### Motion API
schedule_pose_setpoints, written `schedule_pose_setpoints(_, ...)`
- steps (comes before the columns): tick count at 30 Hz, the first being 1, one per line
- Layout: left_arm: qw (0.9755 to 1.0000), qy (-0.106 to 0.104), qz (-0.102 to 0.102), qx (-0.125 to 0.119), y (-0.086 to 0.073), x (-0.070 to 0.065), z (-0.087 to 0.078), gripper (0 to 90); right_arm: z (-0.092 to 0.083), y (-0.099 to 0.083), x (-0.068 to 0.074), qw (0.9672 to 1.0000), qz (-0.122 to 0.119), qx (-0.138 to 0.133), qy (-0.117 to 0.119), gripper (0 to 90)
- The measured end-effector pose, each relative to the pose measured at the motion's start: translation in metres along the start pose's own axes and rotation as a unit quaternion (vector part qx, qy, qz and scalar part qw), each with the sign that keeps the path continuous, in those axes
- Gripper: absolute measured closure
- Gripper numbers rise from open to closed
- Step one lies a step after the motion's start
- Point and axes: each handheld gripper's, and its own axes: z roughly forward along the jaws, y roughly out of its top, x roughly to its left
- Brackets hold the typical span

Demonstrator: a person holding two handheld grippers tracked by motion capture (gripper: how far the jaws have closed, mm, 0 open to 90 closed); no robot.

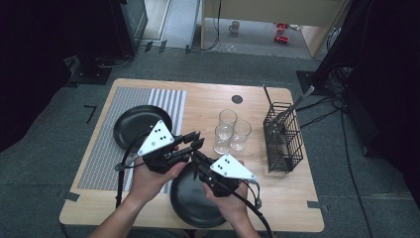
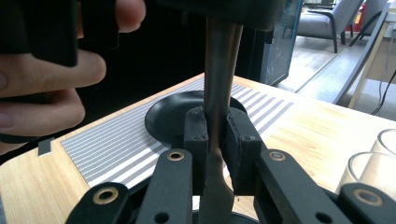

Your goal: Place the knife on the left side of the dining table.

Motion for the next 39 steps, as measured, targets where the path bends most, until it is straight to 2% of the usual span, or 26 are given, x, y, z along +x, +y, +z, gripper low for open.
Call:
schedule_pose_setpoints(1, 0.9999, -0.004, 0.011, -0.001, 0.000, -0.001, -0.001, 83.5, 0.000, -0.001, 0.001, 1.0000, -0.007, 0.002, 0.005, 80.4)
schedule_pose_setpoints(4, 0.9998, -0.011, 0.014, 0.001, 0.000, -0.001, -0.002, 84.5, 0.000, -0.001, 0.000, 0.9999, -0.010, 0.002, 0.006, 80.1)
schedule_pose_setpoints(5, 0.9998, -0.009, 0.017, 0.001, 0.000, -0.001, -0.003, 84.8, 0.000, 0.000, 0.000, 0.9999, -0.005, 0.001, 0.010, 77.0)
schedule_pose_setpoints(9, 0.9999, -0.008, 0.012, -0.002, 0.000, 0.003, -0.006, 84.9, -0.003, 0.001, -0.004, 0.9999, -0.003, -0.001, 0.016, 72.0)
schedule_pose_setpoints(11, 0.9999, -0.001, 0.011, -0.007, 0.000, 0.006, -0.010, 84.9, -0.005, 0.001, -0.006, 0.9999, -0.004, 0.002, 0.016, 68.1)
schedule_pose_setpoints(13, 0.9998, 0.008, 0.010, -0.012, 0.001, 0.011, -0.015, 84.9, -0.008, -0.001, -0.013, 0.9999, -0.007, 0.009, 0.011, 59.3)
schedule_pose_setpoints(14, 0.9998, 0.008, 0.010, -0.012, 0.001, 0.011, -0.015, 84.9, -0.008, -0.001, -0.013, 0.9999, -0.007, 0.009, 0.011, 59.3)
schedule_pose_setpoints(15, 0.9998, 0.014, 0.008, -0.014, 0.001, 0.015, -0.018, 84.9, -0.010, -0.003, -0.018, 0.9998, 0.002, 0.017, 0.007, 52.8)
schedule_pose_setpoints(22, 0.9995, 0.028, 0.005, -0.013, -0.003, 0.024, -0.023, 85.0, -0.016, -0.011, -0.032, 0.9987, 0.018, 0.046, -0.011, 32.5)
schedule_pose_setpoints(23, 0.9995, 0.028, 0.005, -0.013, -0.003, 0.024, -0.023, 85.0, -0.016, -0.011, -0.032, 0.9987, 0.018, 0.046, -0.011, 32.5)
schedule_pose_setpoints(24, 0.9995, 0.028, 0.004, -0.013, -0.003, 0.026, -0.024, 85.0, -0.017, -0.012, -0.034, 0.9985, 0.019, 0.049, -0.017, 28.5)
schedule_pose_setpoints(25, 0.9994, 0.031, 0.003, -0.014, -0.004, 0.028, -0.025, 85.0, -0.019, -0.014, -0.036, 0.9980, 0.020, 0.054, -0.025, 20.4)
schedule_pose_setpoints(26, 0.9994, 0.031, 0.003, -0.014, -0.004, 0.028, -0.025, 85.0, -0.019, -0.014, -0.036, 0.9980, 0.020, 0.054, -0.025, 20.4)
schedule_pose_setpoints(29, 0.9993, 0.033, 0.003, -0.014, -0.005, 0.031, -0.027, 85.0, -0.022, -0.017, -0.039, 0.9972, 0.027, 0.061, -0.033, 9.7)
schedule_pose_setpoints(30, 0.9991, 0.039, 0.005, -0.013, -0.005, 0.033, -0.028, 85.0, -0.024, -0.018, -0.042, 0.9967, 0.033, 0.065, -0.035, 2.6)
schedule_pose_setpoints(34, 0.9989, 0.044, 0.003, -0.015, -0.006, 0.036, -0.030, 85.0, -0.027, -0.023, -0.047, 0.9964, 0.032, 0.067, -0.040, 0.0)
schedule_pose_setpoints(39, 0.9981, 0.058, -0.003, -0.019, -0.009, 0.044, -0.033, 85.0, -0.036, -0.035, -0.059, 0.9947, 0.045, 0.074, -0.056, 0.0)
